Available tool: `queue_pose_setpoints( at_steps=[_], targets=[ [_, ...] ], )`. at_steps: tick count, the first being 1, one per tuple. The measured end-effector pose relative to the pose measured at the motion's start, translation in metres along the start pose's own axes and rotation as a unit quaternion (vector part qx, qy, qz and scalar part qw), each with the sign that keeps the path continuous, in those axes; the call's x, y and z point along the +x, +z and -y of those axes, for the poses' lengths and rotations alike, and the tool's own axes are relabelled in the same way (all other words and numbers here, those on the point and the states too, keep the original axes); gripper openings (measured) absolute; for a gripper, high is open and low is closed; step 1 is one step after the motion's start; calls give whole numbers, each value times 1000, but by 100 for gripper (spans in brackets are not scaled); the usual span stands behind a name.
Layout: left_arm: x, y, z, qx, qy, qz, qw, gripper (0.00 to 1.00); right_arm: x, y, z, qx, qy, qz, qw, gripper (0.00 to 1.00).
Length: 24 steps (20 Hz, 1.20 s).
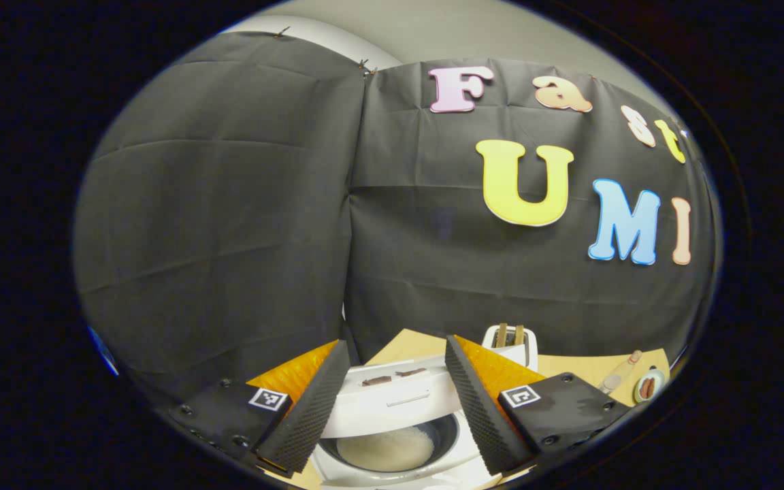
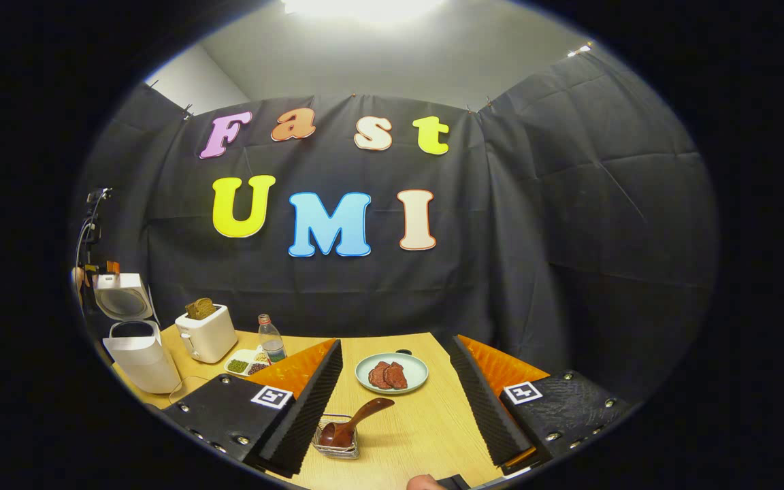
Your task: Close the left gripper, press the button to open the rice cooker; take a wooden spoon from the chopstick holder with the right hand, scoop a spoonful of rice and pour it into the rice cooker, then put the wooden spoon back into the chopstick holder.
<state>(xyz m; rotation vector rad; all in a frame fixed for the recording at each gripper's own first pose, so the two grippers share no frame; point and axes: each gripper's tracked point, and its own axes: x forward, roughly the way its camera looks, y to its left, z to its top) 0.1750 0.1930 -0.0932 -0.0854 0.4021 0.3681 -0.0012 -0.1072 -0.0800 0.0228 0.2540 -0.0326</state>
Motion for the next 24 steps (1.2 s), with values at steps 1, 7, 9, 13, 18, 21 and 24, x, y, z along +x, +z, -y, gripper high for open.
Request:
queue_pose_setpoints(
  at_steps=[1, 7, 9, 13, 18, 21, 24],
  targets=[
    [-3, -8, 2, -2, 1, -6, 1000, 98, 1, -1, 1, 0, 4, -1, 1000, 97],
    [-20, -68, 16, -18, -6, -56, 998, 98, 6, -4, 0, -10, 28, -7, 1000, 97],
    [-21, -82, 17, -11, -7, -66, 998, 98, 5, -5, -1, -19, 33, -7, 999, 97],
    [-23, -107, 21, 0, -8, -86, 996, 95, 5, -8, -10, -23, 47, -11, 999, 97],
    [-21, -129, 23, 14, -10, -107, 994, 95, -2, -12, -14, -26, 55, -15, 998, 97],
    [-15, -144, 27, 11, -13, -130, 991, 98, -3, -12, -19, -22, 56, -17, 998, 98],
    [-14, -157, 29, 28, -19, -154, 987, 97, -5, -13, -23, -19, 58, -19, 998, 97]
  ],
)
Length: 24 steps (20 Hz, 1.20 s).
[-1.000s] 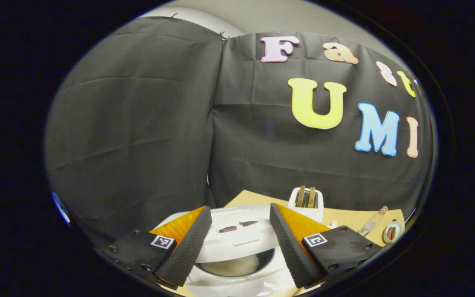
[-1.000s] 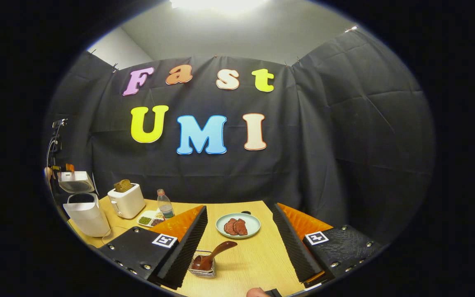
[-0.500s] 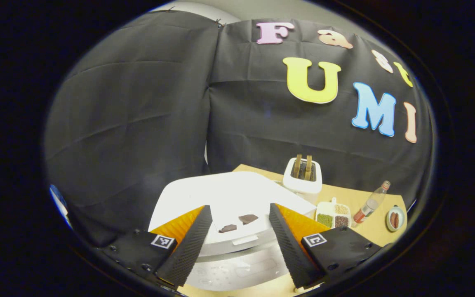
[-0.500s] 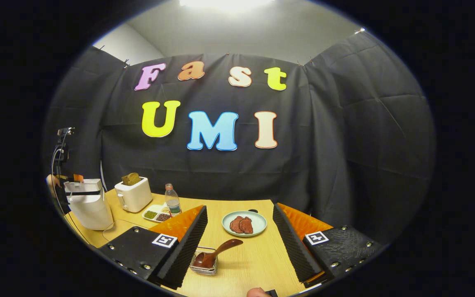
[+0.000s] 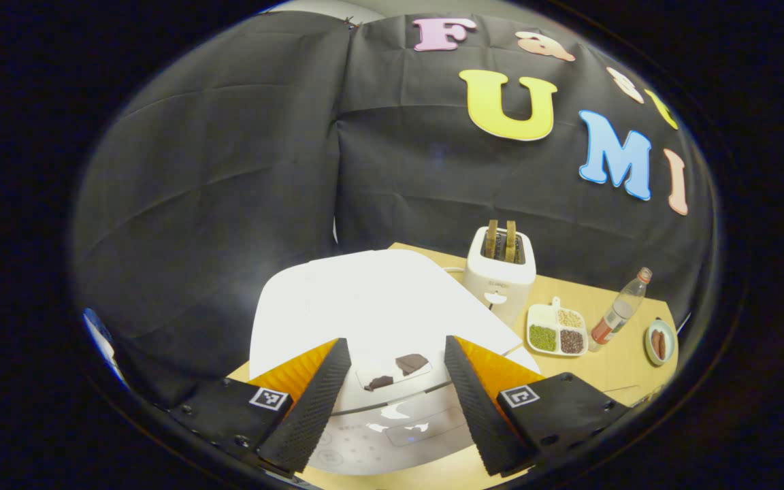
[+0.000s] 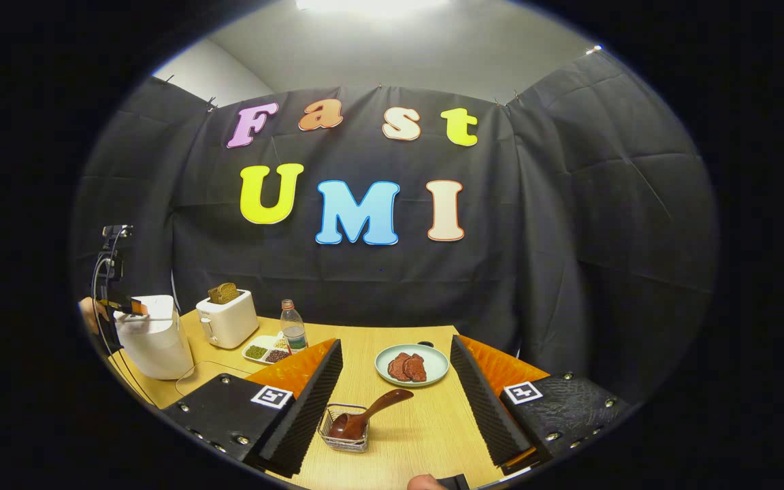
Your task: Close the left gripper, press the button to open the rice cooker; take a wooden spoon from the chopstick holder with the right hand, scoop a spoonful of rice and pour it into the rice cooker, then put the wooden spoon back into the chopstick holder.
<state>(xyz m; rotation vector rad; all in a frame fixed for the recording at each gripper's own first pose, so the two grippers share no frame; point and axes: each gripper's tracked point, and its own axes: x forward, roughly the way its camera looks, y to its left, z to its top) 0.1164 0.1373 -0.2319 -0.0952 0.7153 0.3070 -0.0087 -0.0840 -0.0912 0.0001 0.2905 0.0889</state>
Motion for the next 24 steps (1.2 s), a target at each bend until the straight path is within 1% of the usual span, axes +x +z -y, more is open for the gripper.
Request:
queue_pose_setpoints(
  at_steps=[1, 2, 3, 4, 5, 6, 7, 8, 9, 11, 12, 13, 14, 15, 16, 17, 18, 19, 20, 22, 23, 24],
  targets=[
    [3, 2, 0, 6, -4, 1, 1000, 96, 0, 0, -3, 1, 2, 0, 1000, 97],
    [1, 0, -2, 4, -9, -5, 1000, 98, 0, 0, -4, 2, 3, 0, 1000, 97],
    [-1, -1, -4, -8, -12, -9, 1000, 96, 0, -2, -6, 2, 3, -1, 1000, 97],
    [-1, 0, -6, -16, -14, -10, 1000, 99, 0, -3, -9, 2, 5, -2, 1000, 97],
    [-2, 1, -7, -11, -15, -9, 1000, 97, 1, -4, -13, 4, 9, -3, 1000, 97],
    [-1, 2, -7, 0, -17, 0, 1000, 98, 1, -5, -19, 8, 12, -5, 1000, 97],
    [-2, 6, -5, 16, -20, 12, 1000, 96, 2, -2, -25, 12, 17, -4, 1000, 97],
    [-6, 4, -2, 24, -28, 16, 999, 99, 2, 2, -29, 12, 22, -1, 1000, 97],
    [-13, 8, 1, 18, -37, 28, 999, 96, 2, 11, -32, 7, 24, 8, 1000, 98],
    [-35, 26, 3, 14, -49, 71, 996, 96, 3, 27, -36, -5, 24, 25, 999, 97],
    [-48, 36, 3, 16, -51, 99, 994, 98, 3, 34, -41, -6, 26, 32, 999, 97],
    [-64, 48, 6, 18, -56, 125, 990, 96, 2, 42, -48, -3, 31, 40, 999, 97],
    [-83, 59, 11, 18, -66, 151, 986, 97, 2, 49, -55, 4, 39, 44, 998, 97],
    [-103, 71, 19, 19, -83, 177, 981, 95, 1, 55, -64, 13, 48, 48, 998, 97],
    [-121, 79, 26, 21, -99, 201, 974, 95, 0, 62, -70, 21, 54, 54, 997, 92],
    [-140, 87, 33, 21, -113, 224, 968, 97, 3, 68, -77, 24, 58, 60, 996, 92],
    [-157, 91, 39, 23, -125, 242, 962, 95, 2, 73, -80, 23, 58, 68, 996, 97],
    [-176, 95, 44, 27, -133, 258, 957, 97, 2, 79, -83, 23, 58, 74, 995, 97],
    [-191, 96, 48, 32, -138, 273, 952, 95, -1, 81, -87, 27, 58, 78, 995, 97],
    [-217, 97, 58, 47, -146, 293, 944, 95, -4, 88, -92, 41, 59, 91, 993, 97],
    [-229, 95, 63, 52, -156, 298, 940, 97, -5, 90, -92, 47, 58, 99, 992, 97],
    [-239, 93, 68, 51, -165, 302, 937, 95, -6, 91, -90, 47, 53, 108, 992, 97]
  ],
)
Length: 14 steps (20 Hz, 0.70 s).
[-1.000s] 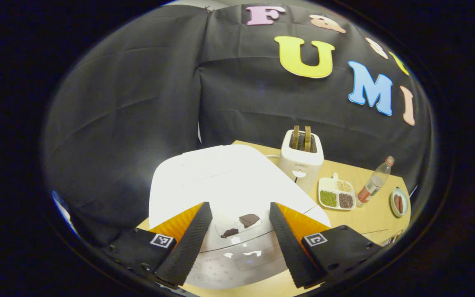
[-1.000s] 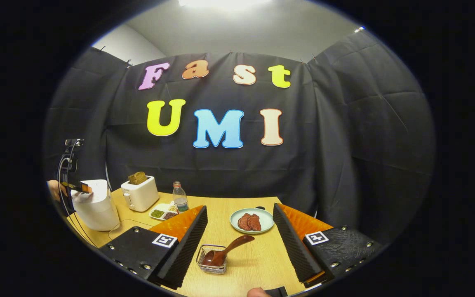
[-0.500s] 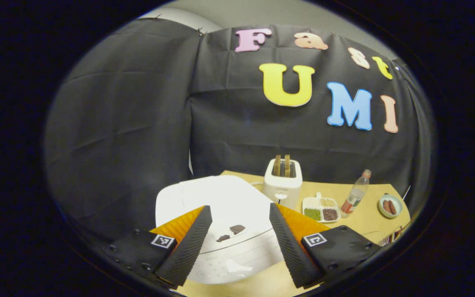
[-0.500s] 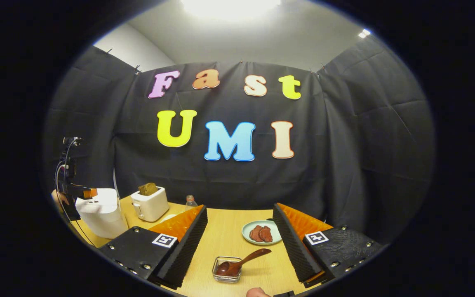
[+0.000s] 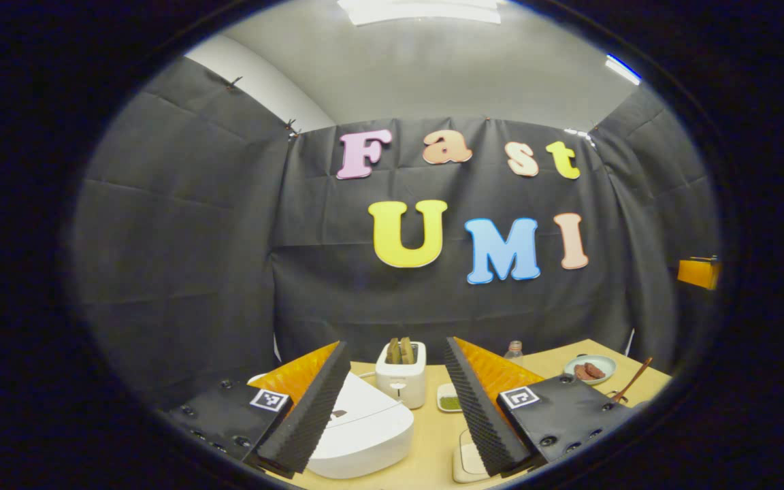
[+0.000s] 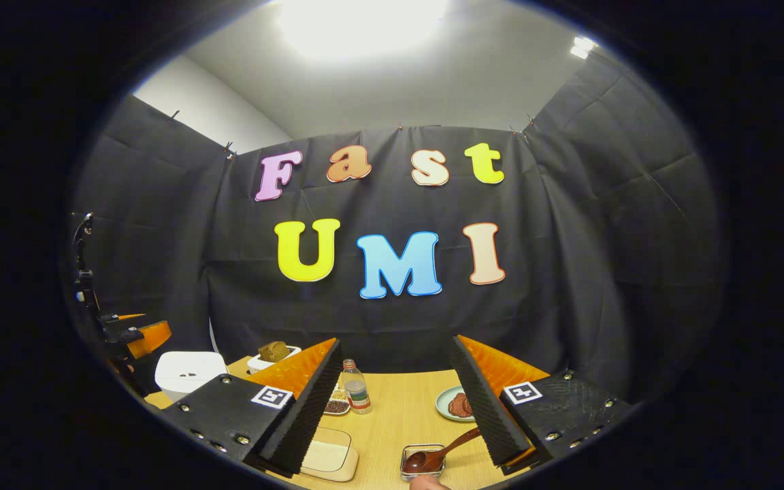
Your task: Close the left gripper, press the button to open the rice cooker; take a wooden spoon from the chopstick holder with the right hand, scoop a spoonful of rice and pour it into the rice cooker, then put the wooden spoon back into the chopstick holder.
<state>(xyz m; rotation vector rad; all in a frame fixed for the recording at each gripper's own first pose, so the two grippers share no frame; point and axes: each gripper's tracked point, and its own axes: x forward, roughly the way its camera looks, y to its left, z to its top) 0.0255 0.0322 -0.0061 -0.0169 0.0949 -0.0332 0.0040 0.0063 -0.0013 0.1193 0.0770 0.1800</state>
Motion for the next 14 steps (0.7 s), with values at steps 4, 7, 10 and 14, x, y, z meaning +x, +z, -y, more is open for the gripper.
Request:
queue_pose_setpoints(
  at_steps=[4, 7, 10, 14],
  targets=[
    [-30, 11, 25, 23, -9, 29, 999, 96, -7, -16, 13, -39, -26, -3, 999, 97],
    [-44, 13, 32, 34, -6, 34, 999, 100, -15, -19, 12, -52, -28, -6, 998, 97],
    [-50, 19, 35, 21, -5, 40, 999, 100, -18, -16, 12, -50, -32, 3, 998, 97],
    [-54, 28, 33, 13, -4, 52, 999, 99, -19, -14, 8, -47, -33, 9, 998, 97]
  ],
)
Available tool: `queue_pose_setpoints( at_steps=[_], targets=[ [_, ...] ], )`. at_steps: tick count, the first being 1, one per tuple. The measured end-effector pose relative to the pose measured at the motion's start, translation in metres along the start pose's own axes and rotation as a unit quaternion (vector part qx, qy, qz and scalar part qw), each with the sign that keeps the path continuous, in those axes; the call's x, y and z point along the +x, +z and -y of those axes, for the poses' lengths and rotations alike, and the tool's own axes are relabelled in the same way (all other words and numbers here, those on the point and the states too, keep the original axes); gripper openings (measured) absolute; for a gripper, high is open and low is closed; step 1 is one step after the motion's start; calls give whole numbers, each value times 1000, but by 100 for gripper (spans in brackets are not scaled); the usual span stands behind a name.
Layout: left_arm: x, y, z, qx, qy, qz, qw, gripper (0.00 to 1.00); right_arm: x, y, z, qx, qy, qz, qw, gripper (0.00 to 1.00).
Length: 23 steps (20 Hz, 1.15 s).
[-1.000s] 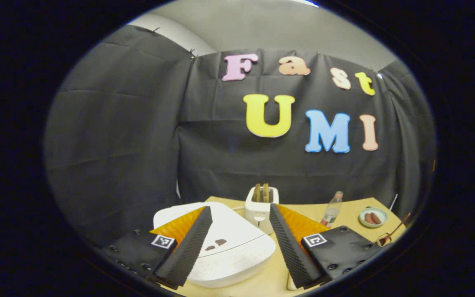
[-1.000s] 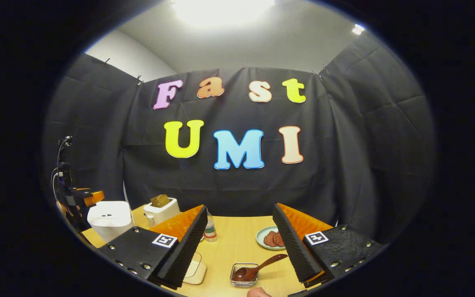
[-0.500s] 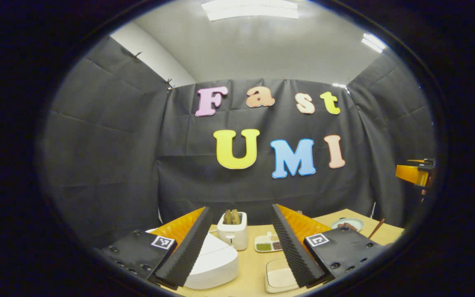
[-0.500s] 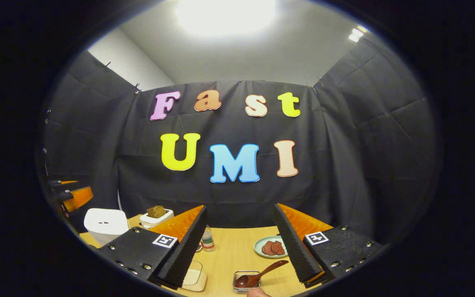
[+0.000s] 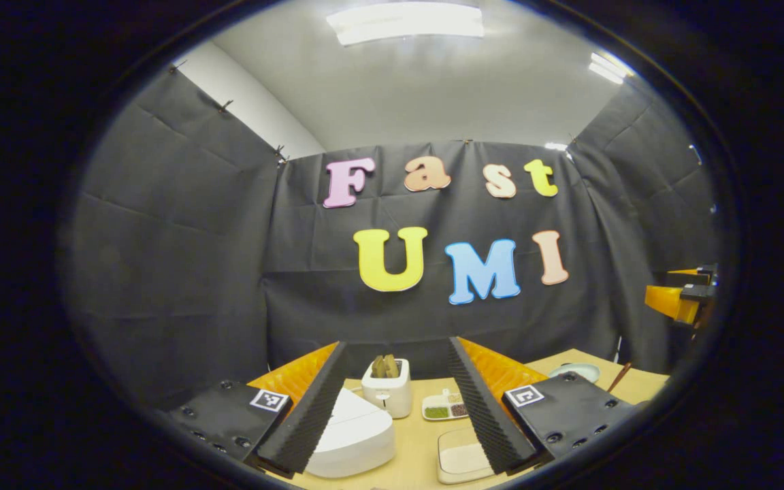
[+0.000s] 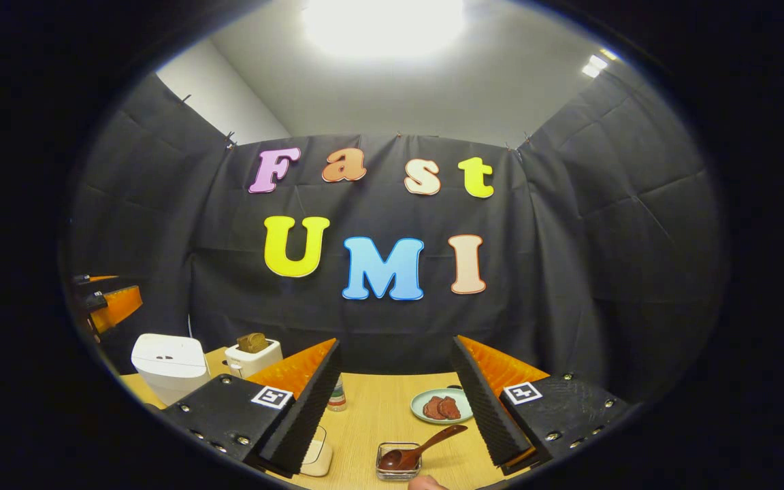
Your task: Close the left gripper, press the button to open the rice cooker; take a wooden spoon from the chopstick holder with the right hand, scoop a spoonful of rice and pour it into the rice cooker, then put the wooden spoon back into the chopstick holder.
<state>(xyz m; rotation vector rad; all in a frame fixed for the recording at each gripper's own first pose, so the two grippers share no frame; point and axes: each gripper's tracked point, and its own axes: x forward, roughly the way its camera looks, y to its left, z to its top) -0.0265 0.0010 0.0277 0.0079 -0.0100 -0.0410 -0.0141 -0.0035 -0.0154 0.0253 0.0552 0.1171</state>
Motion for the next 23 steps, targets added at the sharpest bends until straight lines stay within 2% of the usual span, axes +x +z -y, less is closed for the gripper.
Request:
queue_pose_setpoints(
  at_steps=[1, 2, 3, 4, 5, 6, 11, 12, 13, 14, 23],
  targets=[
    [-1, 2, -1, -3, 0, 2, 1000, 100, 0, 1, -2, 0, 0, 1, 1000, 97],
    [-1, 2, -2, -3, 1, 3, 1000, 95, 0, 1, -3, -1, 1, 2, 1000, 97],
    [-1, 1, -3, -2, 2, 2, 1000, 100, 0, 0, -4, -1, 1, 2, 1000, 97],
    [0, 2, -4, 2, 4, 2, 1000, 100, -1, 1, -7, -1, 1, 2, 1000, 97],
    [0, 3, -6, 5, 4, 2, 1000, 95, -1, 1, -9, -1, 3, 0, 1000, 97],
    [0, 1, -6, 9, 4, 1, 1000, 99, 1, 0, -10, 0, 5, -1, 1000, 97],
    [-3, 2, -9, 16, 1, 1, 1000, 100, 2, 3, -18, -3, 9, 1, 1000, 97],
    [-3, 2, -11, 15, 2, 2, 1000, 95, 2, 5, -19, -5, 10, 2, 1000, 97],
    [-2, 4, -12, 14, 3, 4, 1000, 95, 2, 7, -20, -6, 9, 4, 1000, 97],
    [-3, 5, -13, 11, 3, 6, 1000, 100, 3, 9, -22, -6, 9, 7, 1000, 97],
    [2, 9, -33, 12, -3, 14, 1000, 100, 1, 15, -37, -11, 0, 20, 1000, 97]
  ],
)
